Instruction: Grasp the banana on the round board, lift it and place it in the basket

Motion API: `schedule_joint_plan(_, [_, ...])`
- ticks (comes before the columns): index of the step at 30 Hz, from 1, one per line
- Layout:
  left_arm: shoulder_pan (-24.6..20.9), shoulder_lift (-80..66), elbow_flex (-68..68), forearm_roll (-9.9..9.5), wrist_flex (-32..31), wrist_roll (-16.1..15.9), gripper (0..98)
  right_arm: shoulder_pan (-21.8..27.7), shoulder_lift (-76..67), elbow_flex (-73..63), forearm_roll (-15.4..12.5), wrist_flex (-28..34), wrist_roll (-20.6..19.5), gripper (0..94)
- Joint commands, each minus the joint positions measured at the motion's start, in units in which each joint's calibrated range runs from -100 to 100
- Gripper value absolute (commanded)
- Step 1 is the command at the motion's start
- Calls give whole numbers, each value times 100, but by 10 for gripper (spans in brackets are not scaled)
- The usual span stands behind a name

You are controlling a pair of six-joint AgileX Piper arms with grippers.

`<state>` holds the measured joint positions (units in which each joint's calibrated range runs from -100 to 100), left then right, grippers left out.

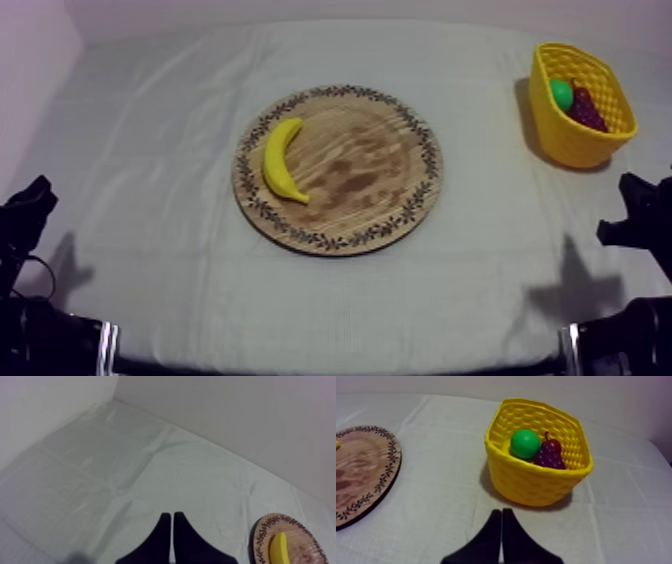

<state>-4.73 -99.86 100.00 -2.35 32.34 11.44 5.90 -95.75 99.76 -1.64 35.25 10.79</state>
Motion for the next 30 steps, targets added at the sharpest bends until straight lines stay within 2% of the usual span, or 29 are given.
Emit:
schedule_joint_plan(1, [-1,4,0,-2,0,1,1,0,-1,2,1,-1,-2,4])
schedule_joint_plan(30, [-1,4,0,-2,0,1,1,-31,-1,2,1,-1,17,12])
